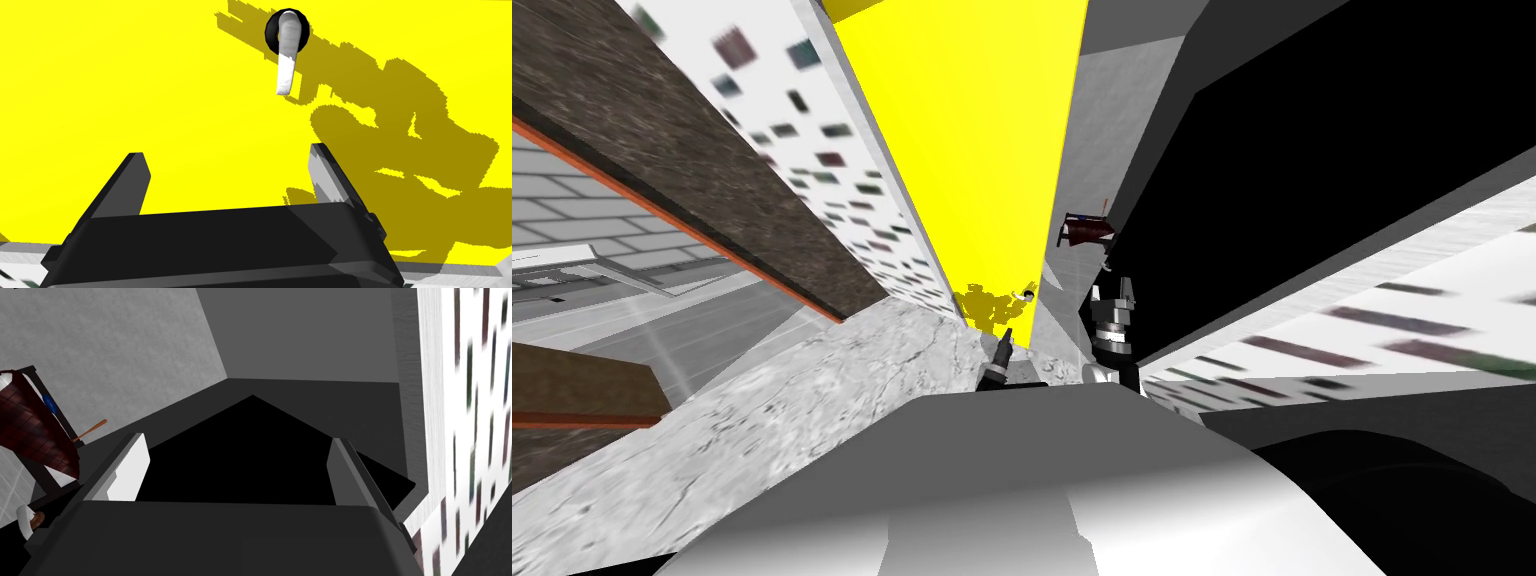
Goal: Push the door open
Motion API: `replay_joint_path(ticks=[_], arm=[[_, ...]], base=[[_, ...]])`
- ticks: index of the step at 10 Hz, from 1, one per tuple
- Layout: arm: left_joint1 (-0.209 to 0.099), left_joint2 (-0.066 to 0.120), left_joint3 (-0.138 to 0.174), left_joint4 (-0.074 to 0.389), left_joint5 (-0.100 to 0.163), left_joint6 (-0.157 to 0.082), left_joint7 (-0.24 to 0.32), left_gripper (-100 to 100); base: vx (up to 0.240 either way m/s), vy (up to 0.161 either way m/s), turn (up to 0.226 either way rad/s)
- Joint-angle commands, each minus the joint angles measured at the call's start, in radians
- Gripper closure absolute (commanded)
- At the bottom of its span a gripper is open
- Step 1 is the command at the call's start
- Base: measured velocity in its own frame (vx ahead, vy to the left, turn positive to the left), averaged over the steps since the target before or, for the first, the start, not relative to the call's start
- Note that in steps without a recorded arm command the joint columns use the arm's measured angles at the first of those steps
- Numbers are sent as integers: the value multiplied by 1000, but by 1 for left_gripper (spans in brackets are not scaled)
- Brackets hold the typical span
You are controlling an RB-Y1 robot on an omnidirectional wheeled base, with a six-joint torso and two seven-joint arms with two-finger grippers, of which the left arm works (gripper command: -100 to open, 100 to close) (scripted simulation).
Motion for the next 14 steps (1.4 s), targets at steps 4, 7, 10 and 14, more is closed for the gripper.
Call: replay_joint_path(ticks=[4,7,10,14], arm=[[-33,-7,-55,97,39,-22,-24,-100],[-50,-10,-82,144,59,-32,-35,-100],[-68,-14,-110,193,81,-42,-48,-100],[-83,-15,-90,207,75,-55,-31,-100]], base=[[145,-1,18],[196,3,19],[196,11,14],[155,-54,-23]])
